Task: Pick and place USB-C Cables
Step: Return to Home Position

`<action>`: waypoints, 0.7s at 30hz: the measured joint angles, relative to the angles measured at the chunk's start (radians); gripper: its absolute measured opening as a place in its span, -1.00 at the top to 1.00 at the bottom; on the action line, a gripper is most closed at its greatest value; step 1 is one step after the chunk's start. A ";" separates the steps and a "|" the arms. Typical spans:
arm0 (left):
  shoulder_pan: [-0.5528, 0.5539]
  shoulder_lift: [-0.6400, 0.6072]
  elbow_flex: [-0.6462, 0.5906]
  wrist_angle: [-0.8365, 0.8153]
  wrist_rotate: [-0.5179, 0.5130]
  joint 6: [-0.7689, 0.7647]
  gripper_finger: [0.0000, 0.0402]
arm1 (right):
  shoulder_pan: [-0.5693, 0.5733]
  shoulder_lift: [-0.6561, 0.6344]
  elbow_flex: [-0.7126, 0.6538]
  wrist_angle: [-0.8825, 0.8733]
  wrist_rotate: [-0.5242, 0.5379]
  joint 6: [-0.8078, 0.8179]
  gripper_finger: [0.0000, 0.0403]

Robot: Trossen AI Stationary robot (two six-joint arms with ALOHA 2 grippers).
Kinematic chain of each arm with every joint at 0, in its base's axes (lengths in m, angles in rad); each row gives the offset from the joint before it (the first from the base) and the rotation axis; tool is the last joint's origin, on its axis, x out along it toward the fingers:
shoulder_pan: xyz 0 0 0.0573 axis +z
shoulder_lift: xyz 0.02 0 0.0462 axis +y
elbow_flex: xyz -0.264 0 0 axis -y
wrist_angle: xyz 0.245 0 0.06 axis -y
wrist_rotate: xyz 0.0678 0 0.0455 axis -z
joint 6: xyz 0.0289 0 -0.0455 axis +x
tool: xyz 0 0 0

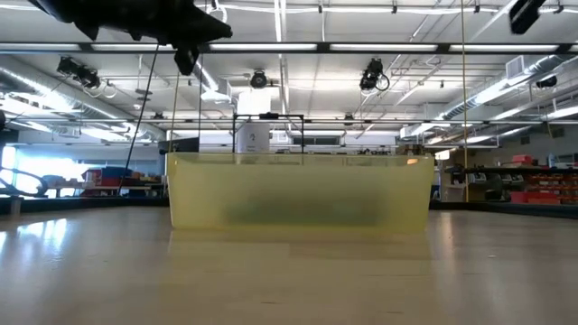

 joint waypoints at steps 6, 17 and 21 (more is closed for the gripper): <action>-0.112 -0.006 0.000 -0.064 -0.144 0.013 0.98 | 0.001 -0.008 -0.303 0.447 -0.078 0.156 1.00; -0.187 -0.164 -0.311 0.222 -0.198 -0.112 0.98 | 0.001 -0.008 -0.394 0.760 -0.045 0.285 1.00; -0.194 -0.309 -0.444 0.285 -0.219 -0.175 0.98 | 0.002 -0.006 -0.385 0.757 -0.032 0.309 1.00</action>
